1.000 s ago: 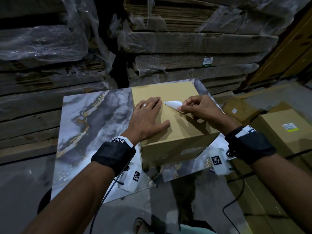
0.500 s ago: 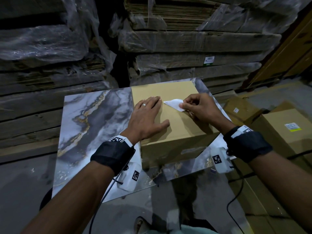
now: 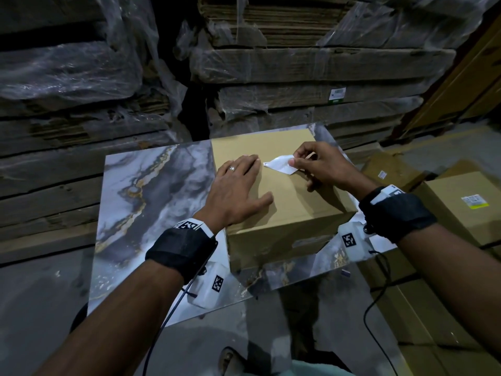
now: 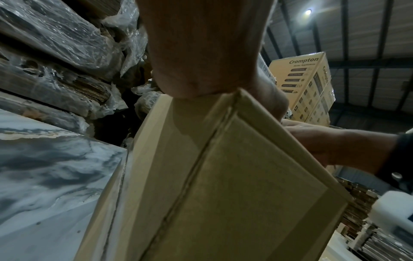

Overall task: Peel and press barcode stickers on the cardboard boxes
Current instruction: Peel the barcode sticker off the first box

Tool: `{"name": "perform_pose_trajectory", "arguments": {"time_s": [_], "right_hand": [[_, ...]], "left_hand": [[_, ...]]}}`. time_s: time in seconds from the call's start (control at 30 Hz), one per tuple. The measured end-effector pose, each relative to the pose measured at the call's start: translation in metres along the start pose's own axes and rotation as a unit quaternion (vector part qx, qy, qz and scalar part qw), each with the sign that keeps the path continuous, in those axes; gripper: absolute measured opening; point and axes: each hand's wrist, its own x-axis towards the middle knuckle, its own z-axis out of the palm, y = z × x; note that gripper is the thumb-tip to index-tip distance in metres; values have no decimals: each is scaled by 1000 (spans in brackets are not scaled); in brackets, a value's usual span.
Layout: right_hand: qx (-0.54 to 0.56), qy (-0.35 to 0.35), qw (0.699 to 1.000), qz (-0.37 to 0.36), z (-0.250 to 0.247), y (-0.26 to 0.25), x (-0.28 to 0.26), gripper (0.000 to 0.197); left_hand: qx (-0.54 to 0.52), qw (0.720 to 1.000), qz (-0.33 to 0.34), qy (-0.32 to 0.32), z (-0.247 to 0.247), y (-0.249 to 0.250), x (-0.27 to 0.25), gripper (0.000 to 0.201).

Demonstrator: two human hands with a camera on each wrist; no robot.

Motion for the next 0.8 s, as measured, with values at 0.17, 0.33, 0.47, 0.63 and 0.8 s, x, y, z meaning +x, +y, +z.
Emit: {"name": "perform_pose_trajectory", "arguments": {"time_s": [0.17,0.33,0.47,0.63,0.8], "right_hand": [[-33,-9,999,-26,-4,-3,14,17],[-68,-31,996,-49,-8,-2,26,16],[-53,-50,997,-33,-12,-2,27,15],[-39,-57,997,-33,-13,-4,26,17],[-30,-37,999,-26,-10,-2,25,21]], "left_hand": [[3,1000,1,-10,-3,1,0,99],[1,1000,1,-11,-3,2,0,99],[3,1000,-3,-11,-3,2,1,99],[4,1000,-3,-10,-1,3,1,99],[6,1000,-4,-11,-2,2,1,99]]}}
